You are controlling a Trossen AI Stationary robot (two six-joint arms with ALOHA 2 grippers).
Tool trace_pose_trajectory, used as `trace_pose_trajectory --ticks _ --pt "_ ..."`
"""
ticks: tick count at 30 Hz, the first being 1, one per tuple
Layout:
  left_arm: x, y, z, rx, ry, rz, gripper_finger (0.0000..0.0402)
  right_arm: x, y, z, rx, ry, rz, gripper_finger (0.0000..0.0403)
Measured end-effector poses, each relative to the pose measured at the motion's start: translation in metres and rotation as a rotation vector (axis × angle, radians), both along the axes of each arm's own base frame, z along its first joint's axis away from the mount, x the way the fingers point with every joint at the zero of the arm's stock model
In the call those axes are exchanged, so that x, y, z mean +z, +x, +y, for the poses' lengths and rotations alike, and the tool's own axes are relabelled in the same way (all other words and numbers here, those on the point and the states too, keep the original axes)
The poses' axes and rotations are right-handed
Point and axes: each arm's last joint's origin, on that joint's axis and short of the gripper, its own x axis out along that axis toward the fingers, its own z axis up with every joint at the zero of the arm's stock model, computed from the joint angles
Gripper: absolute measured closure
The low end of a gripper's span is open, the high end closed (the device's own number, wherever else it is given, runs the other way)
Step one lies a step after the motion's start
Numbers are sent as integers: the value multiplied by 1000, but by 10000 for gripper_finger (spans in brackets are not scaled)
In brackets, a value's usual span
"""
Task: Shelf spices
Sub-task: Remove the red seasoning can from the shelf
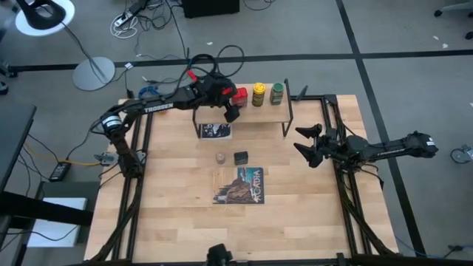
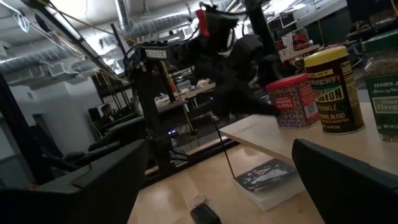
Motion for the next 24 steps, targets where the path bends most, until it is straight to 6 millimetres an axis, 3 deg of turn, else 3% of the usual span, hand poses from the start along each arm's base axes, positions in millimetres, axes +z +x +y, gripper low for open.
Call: trace_pose_trajectory --ticks 7,14,20,24 --pt "-1 0 2 0 -6 4 105 1 0 0 0 0 -7 4" --pt "2 0 3 34 16 -15 208 1 0 0 0 1 -10 4" --pt "6 0 4 63 18 -34 208 1 0 0 -1 1 -15 5" --pt "25 3 -2 49 3 -13 208 2 0 0 -1 1 -16 7"
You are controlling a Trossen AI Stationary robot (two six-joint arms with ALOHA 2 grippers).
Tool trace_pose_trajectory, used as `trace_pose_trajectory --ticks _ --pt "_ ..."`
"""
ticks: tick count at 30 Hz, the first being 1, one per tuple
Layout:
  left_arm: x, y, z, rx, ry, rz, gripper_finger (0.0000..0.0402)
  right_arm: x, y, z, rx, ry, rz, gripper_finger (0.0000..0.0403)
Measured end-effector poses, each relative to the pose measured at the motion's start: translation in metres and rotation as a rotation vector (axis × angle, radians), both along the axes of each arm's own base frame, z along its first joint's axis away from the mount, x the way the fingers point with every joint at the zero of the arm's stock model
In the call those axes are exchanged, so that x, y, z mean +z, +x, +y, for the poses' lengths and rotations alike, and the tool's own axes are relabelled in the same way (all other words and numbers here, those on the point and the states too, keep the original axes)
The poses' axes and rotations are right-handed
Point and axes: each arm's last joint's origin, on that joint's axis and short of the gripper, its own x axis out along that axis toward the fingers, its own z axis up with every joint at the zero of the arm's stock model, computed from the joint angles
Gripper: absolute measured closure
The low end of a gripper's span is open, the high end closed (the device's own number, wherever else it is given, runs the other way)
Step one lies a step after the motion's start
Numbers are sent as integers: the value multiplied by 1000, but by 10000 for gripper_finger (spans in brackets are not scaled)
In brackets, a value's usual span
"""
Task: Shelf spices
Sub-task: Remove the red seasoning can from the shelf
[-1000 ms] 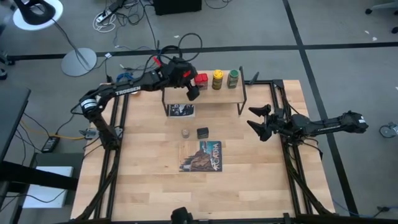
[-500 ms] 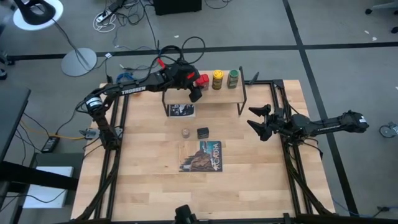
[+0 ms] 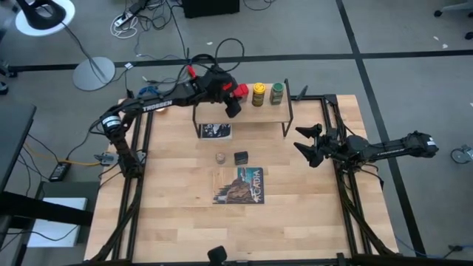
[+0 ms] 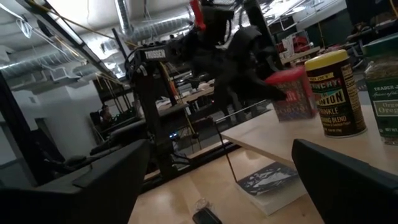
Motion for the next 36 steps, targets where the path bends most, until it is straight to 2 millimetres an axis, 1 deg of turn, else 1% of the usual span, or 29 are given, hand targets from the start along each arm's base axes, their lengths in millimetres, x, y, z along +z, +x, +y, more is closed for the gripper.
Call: trace_pose_trajectory --ticks 3,6,9,11,14,17,21,25,27,30,31,33,36 --pt "24 3 -12 -46 0 -22 208 0 0 0 0 0 0 13" --pt "54 9 -30 -115 18 -91 208 1 0 0 0 0 -7 21" --pt "79 11 -50 -168 27 -114 208 2 -1 0 -2 -6 -21 31" --pt "89 10 -64 -190 13 -86 208 3 -1 0 -3 -5 -32 38" --pt "88 14 -85 -210 8 -41 208 4 -1 0 -4 -10 -39 47" --pt "71 19 -104 -223 -27 20 208 4 -1 0 -10 -29 -31 54" --pt "37 31 -126 -246 -59 77 208 4 -1 0 -11 -34 -26 58" --pt "8 45 -144 -293 -50 38 208 4 -1 0 -12 -35 -31 58" --pt "1 52 -150 -315 -30 -19 208 4 -1 0 -12 -35 -33 58" --pt "-17 64 -154 -341 -17 -106 208 4 -1 -1 -28 -31 -33 58" --pt "-25 70 -155 -354 -21 -115 208 4 -1 -1 -33 -30 -32 58" --pt "-40 79 -157 -365 -28 -108 208 5 -1 -1 -35 -28 -39 58" --pt "-71 92 -159 -377 -48 -49 208 5 -1 -1 -36 -27 -42 58"
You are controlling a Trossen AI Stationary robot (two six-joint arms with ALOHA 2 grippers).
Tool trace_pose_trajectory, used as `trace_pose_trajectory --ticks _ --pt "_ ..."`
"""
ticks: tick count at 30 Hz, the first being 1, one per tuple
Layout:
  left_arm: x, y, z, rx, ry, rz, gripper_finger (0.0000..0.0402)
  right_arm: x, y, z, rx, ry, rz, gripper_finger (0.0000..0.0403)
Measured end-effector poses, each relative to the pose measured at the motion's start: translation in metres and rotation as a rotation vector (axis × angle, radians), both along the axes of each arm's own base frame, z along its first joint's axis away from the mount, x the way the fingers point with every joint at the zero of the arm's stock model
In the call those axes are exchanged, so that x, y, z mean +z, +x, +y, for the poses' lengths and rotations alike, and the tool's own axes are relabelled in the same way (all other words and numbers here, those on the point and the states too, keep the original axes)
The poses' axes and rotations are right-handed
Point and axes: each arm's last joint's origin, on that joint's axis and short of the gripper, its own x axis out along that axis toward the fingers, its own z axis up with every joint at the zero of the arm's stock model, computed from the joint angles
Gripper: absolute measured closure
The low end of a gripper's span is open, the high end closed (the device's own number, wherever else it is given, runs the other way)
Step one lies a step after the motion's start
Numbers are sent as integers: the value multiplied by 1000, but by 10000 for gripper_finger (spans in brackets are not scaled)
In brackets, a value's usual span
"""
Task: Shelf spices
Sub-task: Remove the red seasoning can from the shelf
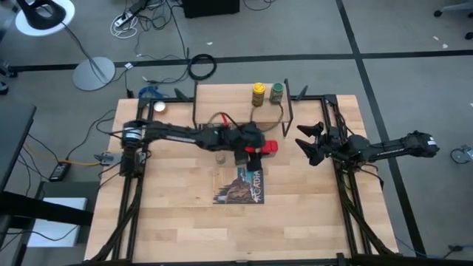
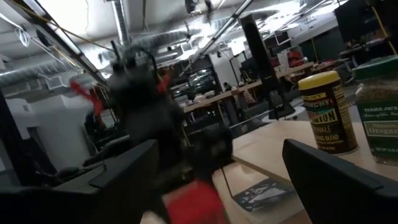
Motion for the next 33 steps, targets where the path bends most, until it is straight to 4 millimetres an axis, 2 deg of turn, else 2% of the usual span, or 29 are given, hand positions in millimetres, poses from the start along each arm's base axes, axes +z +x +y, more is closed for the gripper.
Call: trace_pose_trajectory --ticks 4,8,15,26,28,33 --pt "-34 10 -2 -4 -4 73 208 1 0 0 -1 1 -6 58" --pt "-51 13 -1 8 -2 118 208 0 0 0 -2 1 -3 58" --pt "-57 10 -1 8 -4 176 208 -1 1 0 -2 0 7 58" --pt "-56 10 -1 26 9 175 208 -1 1 0 -2 0 9 58" --pt "-57 9 -1 25 9 177 189 -1 1 0 -2 0 9 58" --pt "-55 10 -1 42 -7 158 107 -2 2 1 22 -31 35 58"
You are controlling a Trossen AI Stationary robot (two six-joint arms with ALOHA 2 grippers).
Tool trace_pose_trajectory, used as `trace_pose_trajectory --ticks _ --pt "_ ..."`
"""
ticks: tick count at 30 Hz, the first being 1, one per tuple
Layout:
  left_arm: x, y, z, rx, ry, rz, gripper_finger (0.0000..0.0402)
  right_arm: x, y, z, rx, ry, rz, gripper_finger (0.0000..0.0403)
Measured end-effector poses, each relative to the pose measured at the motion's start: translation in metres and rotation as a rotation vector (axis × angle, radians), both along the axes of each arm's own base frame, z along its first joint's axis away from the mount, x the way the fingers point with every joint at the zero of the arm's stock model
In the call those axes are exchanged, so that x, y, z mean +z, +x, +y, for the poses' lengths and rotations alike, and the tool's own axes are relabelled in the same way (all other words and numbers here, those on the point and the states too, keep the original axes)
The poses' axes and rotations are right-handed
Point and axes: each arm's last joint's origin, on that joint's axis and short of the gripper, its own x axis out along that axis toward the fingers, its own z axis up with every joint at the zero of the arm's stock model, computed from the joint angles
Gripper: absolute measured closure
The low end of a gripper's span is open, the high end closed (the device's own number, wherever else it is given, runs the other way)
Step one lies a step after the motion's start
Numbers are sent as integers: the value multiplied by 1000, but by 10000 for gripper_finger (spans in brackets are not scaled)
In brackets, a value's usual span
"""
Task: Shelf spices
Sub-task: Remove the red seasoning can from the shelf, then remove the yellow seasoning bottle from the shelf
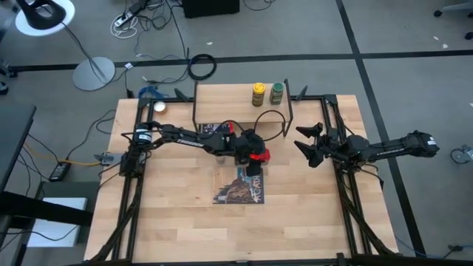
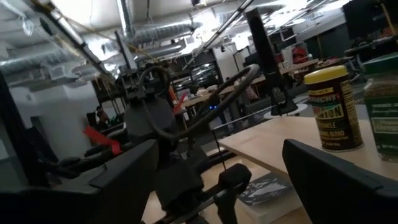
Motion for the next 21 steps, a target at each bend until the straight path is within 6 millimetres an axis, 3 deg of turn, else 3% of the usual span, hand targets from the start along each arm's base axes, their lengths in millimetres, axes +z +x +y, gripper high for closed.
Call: trace_pose_trajectory --ticks 3,8,15,21 --pt "0 0 0 4 -5 0 87 0 0 0 2 -3 0 58" --pt "9 0 -3 13 -20 -44 88 0 0 0 2 -3 -1 58" --pt "73 -4 -9 -19 29 -200 98 1 0 0 5 1 -6 57" --pt "132 -27 1 88 256 -272 99 1 1 0 6 2 -10 59"
